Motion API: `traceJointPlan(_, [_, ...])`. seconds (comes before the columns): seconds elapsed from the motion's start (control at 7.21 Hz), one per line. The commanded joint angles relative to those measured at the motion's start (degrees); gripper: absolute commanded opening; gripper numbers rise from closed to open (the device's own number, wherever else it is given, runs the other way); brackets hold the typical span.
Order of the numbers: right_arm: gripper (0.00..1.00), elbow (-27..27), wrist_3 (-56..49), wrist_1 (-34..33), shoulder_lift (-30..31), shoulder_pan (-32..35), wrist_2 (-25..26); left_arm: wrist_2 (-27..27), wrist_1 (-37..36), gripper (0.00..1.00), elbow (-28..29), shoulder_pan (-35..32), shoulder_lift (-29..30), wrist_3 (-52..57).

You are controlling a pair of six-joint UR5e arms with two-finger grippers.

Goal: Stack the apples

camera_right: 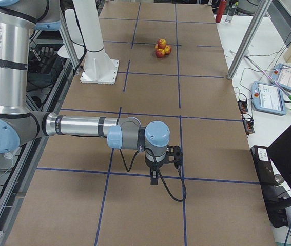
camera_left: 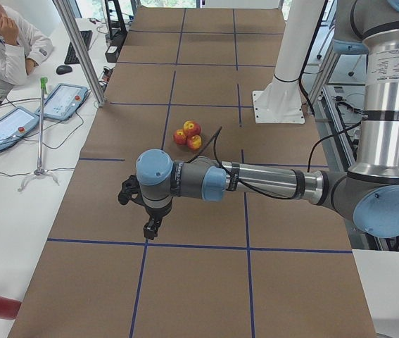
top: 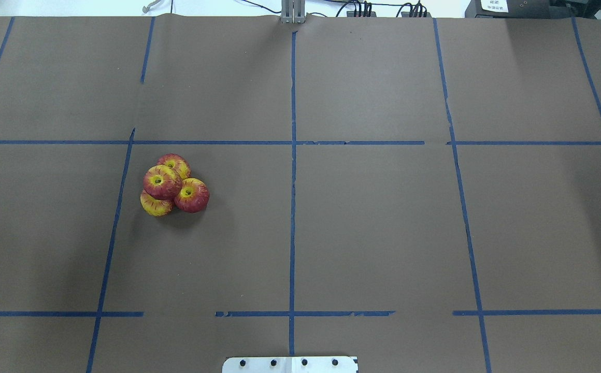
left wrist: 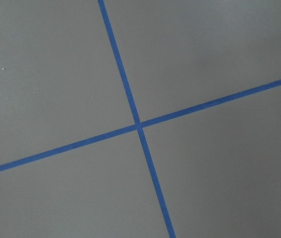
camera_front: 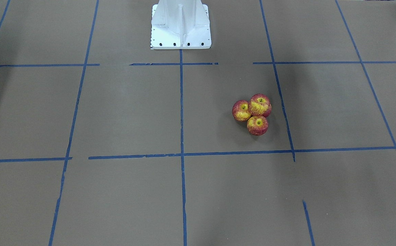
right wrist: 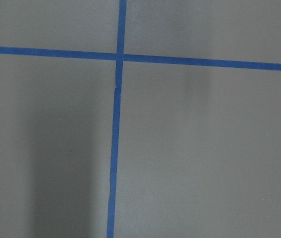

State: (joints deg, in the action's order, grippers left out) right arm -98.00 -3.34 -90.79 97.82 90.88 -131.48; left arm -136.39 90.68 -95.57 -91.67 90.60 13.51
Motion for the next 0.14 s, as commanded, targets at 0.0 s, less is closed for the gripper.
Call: traceJointPlan(0.0, [1.00,0.00,0.00,0.00,0.00,0.00,0.00,0.25,-0.16,1.00,0.12,0.00,0.02,-0.06])
